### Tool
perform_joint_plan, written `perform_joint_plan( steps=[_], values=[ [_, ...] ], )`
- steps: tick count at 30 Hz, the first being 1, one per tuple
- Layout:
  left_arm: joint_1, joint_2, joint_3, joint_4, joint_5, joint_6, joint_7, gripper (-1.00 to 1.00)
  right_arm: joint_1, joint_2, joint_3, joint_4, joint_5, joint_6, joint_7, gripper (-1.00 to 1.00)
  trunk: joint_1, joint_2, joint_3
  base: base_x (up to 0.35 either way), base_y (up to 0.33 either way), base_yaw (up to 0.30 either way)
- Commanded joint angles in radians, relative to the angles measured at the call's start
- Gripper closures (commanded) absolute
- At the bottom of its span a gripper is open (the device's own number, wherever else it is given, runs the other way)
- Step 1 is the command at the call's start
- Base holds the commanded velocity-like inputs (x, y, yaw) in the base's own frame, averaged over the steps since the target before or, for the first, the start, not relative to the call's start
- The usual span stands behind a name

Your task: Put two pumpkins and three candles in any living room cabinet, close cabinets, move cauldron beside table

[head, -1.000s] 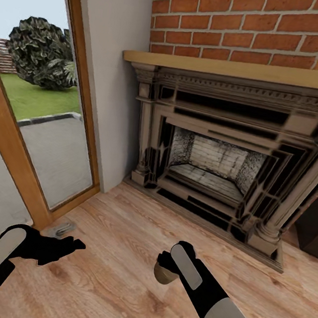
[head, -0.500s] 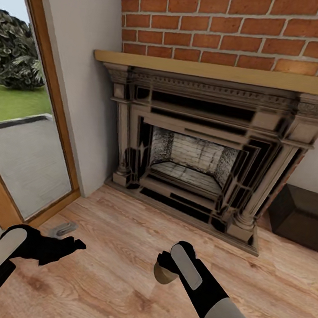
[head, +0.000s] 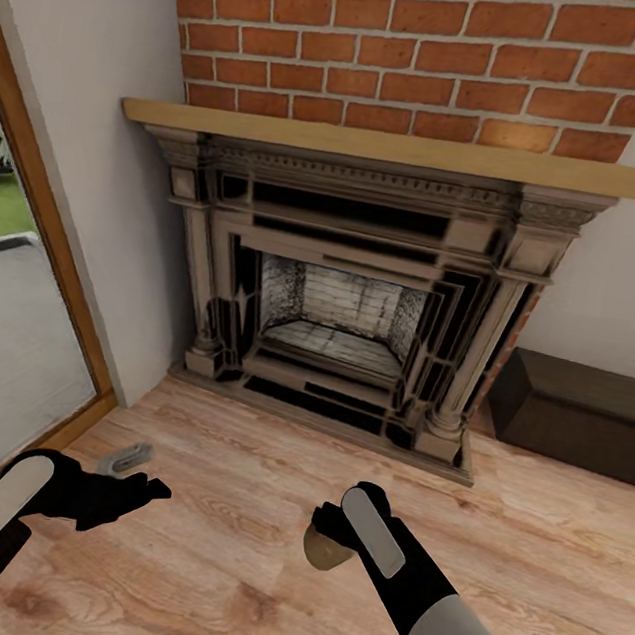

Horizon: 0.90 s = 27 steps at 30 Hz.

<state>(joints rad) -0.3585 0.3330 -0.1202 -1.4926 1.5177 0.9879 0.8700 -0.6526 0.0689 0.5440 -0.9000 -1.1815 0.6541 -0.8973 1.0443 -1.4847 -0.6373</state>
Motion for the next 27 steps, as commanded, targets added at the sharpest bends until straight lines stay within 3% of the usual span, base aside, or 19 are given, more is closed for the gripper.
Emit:
perform_joint_plan(
  steps=[1, 24, 27],
  values=[
    [0.0, 0.001, -0.001, -0.001, 0.01, 0.0, 0.01, -1.0, -0.002, 0.0, 0.002, 0.0, -0.006, 0.002, -0.007, 1.0, -0.004, 0.007, 0.002, 0.0, 0.0, -0.273],
    [0.0, -0.001, -0.003, -0.003, 0.01, 0.0, 0.01, -1.0, -0.002, -0.001, 0.001, 0.007, -0.006, 0.002, -0.006, 1.0, -0.092, 0.168, 0.074, 0.0, 0.0, -0.273],
    [0.0, -0.017, -0.011, -0.004, 0.008, 0.0, 0.013, -1.0, -0.001, -0.001, 0.001, 0.007, -0.006, 0.002, -0.006, 1.0, -0.104, 0.189, 0.084, 0.0, 0.0, -0.273]
  ],
)
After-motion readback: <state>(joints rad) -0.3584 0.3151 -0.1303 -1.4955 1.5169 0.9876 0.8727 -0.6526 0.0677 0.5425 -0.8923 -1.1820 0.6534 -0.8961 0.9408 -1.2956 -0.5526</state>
